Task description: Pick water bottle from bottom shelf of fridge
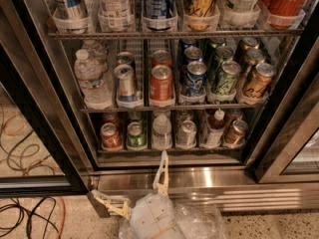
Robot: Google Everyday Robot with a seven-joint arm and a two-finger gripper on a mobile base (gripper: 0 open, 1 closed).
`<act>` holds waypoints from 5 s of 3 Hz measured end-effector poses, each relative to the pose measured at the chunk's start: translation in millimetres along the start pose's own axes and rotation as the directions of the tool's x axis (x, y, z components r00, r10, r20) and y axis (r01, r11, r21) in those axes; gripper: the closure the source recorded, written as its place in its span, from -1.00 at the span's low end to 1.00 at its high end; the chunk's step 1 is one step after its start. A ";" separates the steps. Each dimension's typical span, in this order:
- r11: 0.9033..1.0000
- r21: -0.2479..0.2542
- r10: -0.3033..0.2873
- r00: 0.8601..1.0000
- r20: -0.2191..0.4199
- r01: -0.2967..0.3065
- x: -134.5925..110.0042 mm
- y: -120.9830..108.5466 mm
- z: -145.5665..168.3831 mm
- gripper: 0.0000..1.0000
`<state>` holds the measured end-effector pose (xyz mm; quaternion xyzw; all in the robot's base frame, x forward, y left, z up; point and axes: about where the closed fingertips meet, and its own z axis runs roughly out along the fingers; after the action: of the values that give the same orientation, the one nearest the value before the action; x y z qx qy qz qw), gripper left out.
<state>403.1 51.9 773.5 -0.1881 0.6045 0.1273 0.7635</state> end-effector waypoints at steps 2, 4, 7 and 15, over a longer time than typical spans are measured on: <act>0.996 0.072 0.040 0.997 0.064 -0.045 5.1 -11.3 -4.5 -1.00; 0.984 0.164 0.066 0.996 0.064 -0.076 21.6 -38.1 -5.3 -1.00; 0.941 0.332 0.040 0.997 0.062 -0.059 88.4 -76.1 38.6 -1.00; 0.877 0.480 -0.020 0.996 0.081 -0.021 175.3 -111.9 69.3 -0.67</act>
Offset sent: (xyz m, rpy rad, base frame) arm 0.0217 -0.0441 -0.0084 0.1773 -0.0850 -0.1729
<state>552.4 -23.7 631.9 0.0126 0.5847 -0.0187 0.8109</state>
